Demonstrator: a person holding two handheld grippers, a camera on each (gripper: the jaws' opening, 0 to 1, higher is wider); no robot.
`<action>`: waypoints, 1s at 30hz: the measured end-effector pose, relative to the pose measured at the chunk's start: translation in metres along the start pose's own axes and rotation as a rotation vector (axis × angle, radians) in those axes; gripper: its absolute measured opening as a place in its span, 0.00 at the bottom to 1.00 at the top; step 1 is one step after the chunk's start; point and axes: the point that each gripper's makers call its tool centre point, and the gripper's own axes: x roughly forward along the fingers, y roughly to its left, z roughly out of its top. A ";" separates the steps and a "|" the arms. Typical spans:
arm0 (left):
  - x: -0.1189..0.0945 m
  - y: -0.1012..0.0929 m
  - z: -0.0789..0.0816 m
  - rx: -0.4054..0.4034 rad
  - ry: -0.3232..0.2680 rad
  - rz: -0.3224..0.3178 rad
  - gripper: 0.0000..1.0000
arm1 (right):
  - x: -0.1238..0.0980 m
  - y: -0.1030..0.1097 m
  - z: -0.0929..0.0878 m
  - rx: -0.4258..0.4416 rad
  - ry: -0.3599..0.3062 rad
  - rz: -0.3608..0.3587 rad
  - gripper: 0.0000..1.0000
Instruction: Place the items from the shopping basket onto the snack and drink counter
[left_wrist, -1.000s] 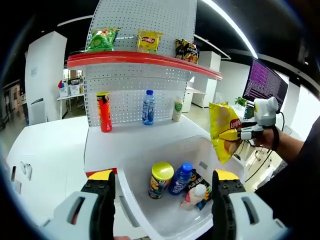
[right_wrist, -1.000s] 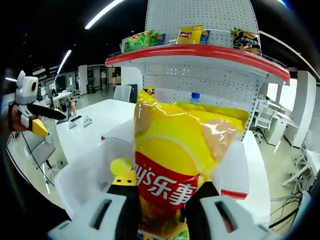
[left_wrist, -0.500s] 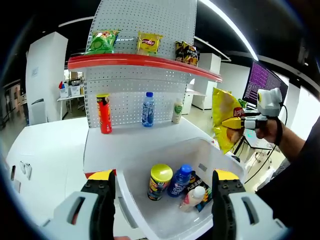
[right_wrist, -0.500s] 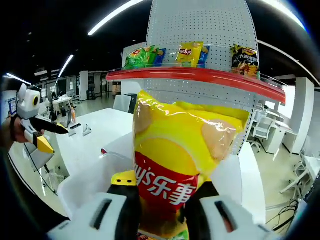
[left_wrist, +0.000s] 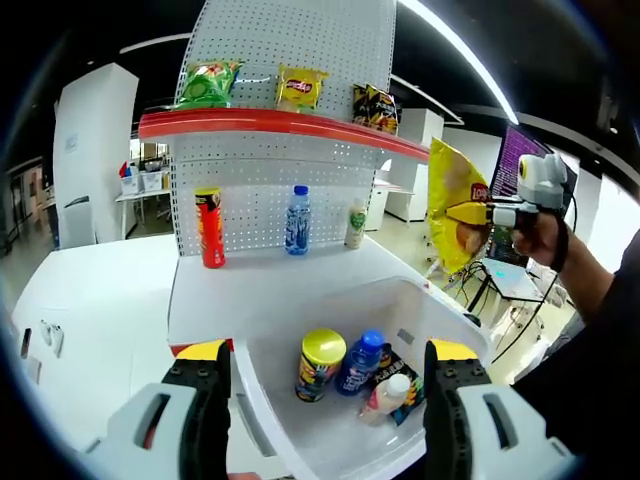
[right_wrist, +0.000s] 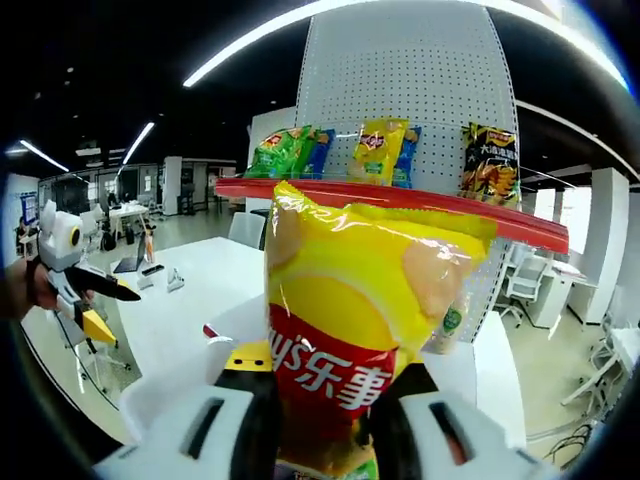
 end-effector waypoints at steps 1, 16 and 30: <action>0.000 0.000 0.000 0.000 -0.001 0.000 0.78 | 0.000 0.000 0.003 -0.001 -0.005 0.001 0.31; -0.002 0.002 0.002 -0.002 -0.009 0.004 0.78 | -0.001 -0.002 0.038 -0.021 -0.063 0.000 0.31; -0.003 0.002 0.003 -0.002 -0.011 0.004 0.78 | -0.010 0.002 0.066 -0.034 -0.123 0.020 0.31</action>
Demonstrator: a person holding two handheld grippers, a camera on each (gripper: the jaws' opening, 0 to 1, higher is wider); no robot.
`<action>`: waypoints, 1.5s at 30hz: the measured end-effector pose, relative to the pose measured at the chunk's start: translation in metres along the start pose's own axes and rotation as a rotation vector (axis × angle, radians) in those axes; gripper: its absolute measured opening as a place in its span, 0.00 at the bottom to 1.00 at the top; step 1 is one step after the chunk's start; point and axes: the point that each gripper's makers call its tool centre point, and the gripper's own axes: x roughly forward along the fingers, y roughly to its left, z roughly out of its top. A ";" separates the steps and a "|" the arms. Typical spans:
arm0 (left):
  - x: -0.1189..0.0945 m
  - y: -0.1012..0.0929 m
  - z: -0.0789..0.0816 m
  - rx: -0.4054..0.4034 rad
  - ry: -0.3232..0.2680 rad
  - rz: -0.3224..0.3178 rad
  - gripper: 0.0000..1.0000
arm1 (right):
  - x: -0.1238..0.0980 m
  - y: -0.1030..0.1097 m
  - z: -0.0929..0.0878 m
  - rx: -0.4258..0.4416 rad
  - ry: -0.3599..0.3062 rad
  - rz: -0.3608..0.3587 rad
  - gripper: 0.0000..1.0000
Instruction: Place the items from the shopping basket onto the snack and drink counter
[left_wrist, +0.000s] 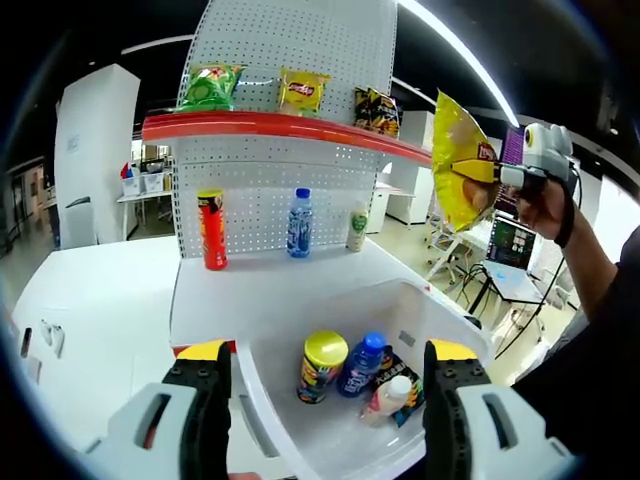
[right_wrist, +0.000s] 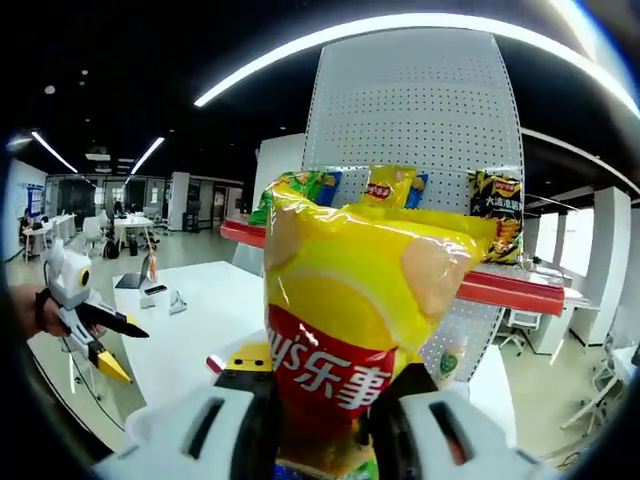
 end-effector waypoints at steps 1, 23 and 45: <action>0.000 0.000 0.000 0.000 0.000 0.001 0.78 | 0.000 0.000 0.002 0.000 -0.004 0.000 0.31; -0.005 0.005 -0.002 -0.009 0.000 0.018 0.78 | 0.009 -0.001 0.050 -0.038 -0.058 0.011 0.31; -0.004 0.006 0.000 -0.016 -0.015 0.012 0.78 | 0.036 -0.006 0.091 -0.062 -0.100 0.006 0.31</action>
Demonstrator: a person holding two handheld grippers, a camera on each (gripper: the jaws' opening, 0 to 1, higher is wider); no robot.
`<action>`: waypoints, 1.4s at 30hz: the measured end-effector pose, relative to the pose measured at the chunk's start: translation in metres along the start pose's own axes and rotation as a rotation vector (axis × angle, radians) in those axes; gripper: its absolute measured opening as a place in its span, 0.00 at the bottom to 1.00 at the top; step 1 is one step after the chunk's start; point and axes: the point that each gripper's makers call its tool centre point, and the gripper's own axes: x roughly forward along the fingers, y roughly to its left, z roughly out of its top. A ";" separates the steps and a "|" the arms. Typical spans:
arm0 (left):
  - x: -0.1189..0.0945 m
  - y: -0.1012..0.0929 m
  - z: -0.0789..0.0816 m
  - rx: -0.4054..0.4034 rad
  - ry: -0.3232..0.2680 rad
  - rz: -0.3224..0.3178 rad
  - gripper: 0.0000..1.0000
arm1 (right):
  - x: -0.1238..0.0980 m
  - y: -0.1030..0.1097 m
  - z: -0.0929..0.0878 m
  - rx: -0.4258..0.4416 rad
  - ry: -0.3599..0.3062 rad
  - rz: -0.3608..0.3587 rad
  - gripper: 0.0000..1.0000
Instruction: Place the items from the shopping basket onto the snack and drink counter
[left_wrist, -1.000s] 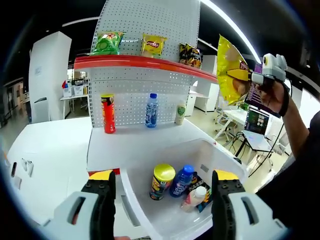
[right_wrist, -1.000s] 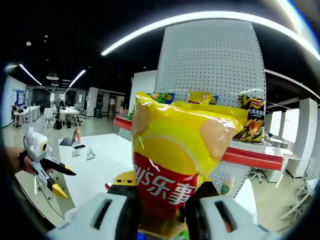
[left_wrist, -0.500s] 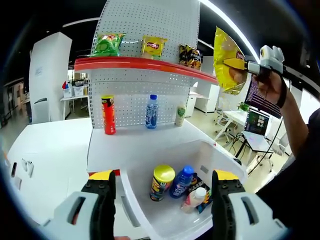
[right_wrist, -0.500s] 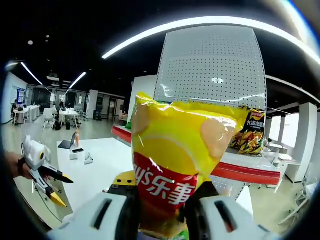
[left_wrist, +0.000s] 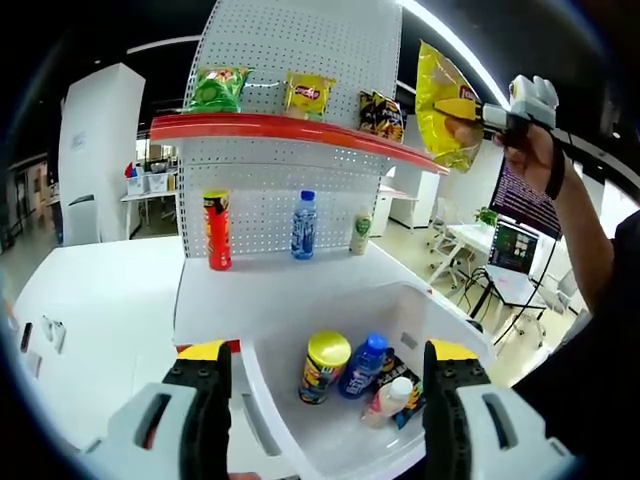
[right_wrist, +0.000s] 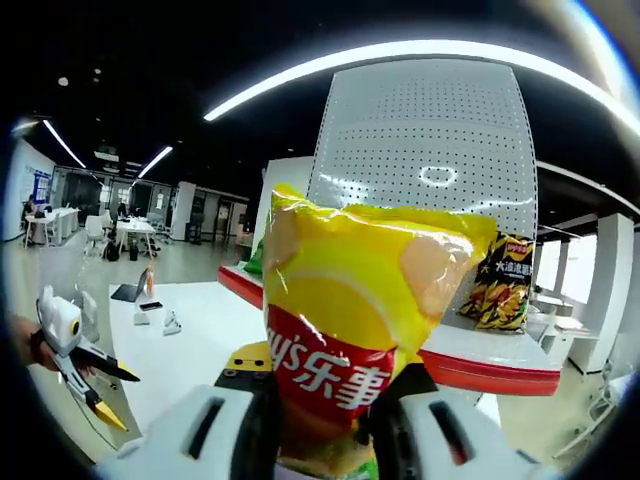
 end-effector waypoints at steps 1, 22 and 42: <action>0.000 0.000 0.000 0.001 0.000 -0.001 0.78 | 0.001 0.000 0.002 -0.002 -0.002 -0.002 0.31; 0.000 0.003 0.000 -0.002 -0.001 -0.004 0.77 | 0.018 -0.014 0.038 -0.023 -0.049 -0.032 0.31; -0.002 0.005 -0.002 -0.005 -0.001 0.006 0.77 | 0.047 -0.036 0.053 -0.053 -0.046 -0.069 0.31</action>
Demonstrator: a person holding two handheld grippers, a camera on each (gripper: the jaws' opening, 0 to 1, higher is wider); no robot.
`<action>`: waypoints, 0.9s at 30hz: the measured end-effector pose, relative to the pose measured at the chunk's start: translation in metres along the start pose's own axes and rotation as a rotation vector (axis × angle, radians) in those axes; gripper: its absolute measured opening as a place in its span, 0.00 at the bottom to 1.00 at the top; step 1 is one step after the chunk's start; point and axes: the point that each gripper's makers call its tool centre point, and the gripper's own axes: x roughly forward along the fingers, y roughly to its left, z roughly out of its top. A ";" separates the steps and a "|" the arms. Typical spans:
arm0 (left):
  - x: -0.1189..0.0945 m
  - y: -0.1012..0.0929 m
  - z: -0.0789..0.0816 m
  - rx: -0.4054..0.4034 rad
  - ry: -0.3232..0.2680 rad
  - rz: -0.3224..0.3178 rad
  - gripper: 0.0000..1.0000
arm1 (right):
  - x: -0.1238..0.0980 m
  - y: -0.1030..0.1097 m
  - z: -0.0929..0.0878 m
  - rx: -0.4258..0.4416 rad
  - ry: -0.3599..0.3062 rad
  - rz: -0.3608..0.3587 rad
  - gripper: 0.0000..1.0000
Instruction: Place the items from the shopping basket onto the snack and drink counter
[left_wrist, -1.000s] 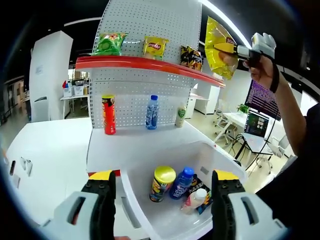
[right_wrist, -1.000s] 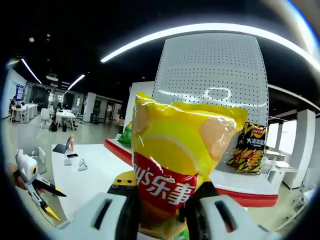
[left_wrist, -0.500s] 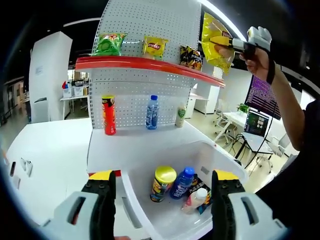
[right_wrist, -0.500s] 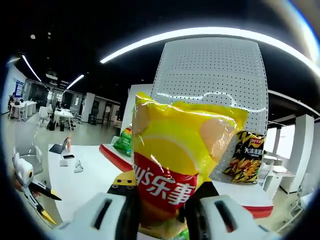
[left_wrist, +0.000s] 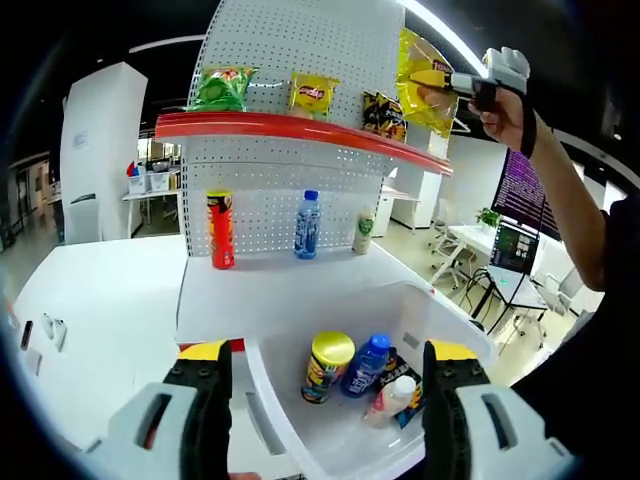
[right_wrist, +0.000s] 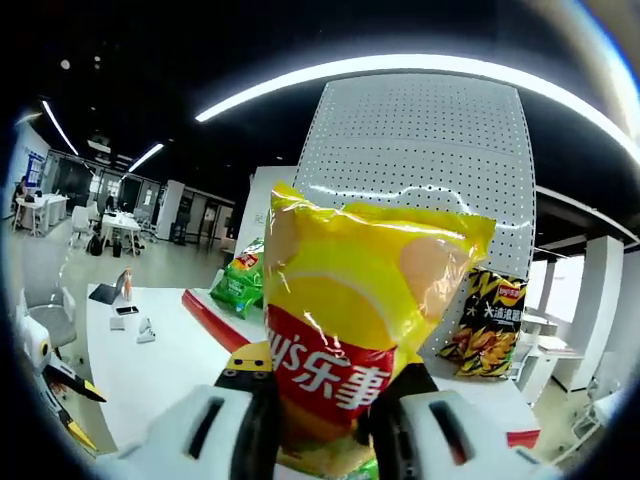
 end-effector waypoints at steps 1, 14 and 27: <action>0.000 0.000 0.000 0.000 -0.001 0.000 0.77 | 0.002 0.000 0.001 0.001 -0.001 0.002 0.31; -0.004 -0.002 -0.003 -0.005 -0.002 0.005 0.77 | 0.027 0.001 0.006 0.008 0.015 0.019 0.31; -0.009 -0.001 0.000 -0.002 -0.010 0.016 0.77 | 0.052 -0.002 0.019 0.037 0.002 0.012 0.31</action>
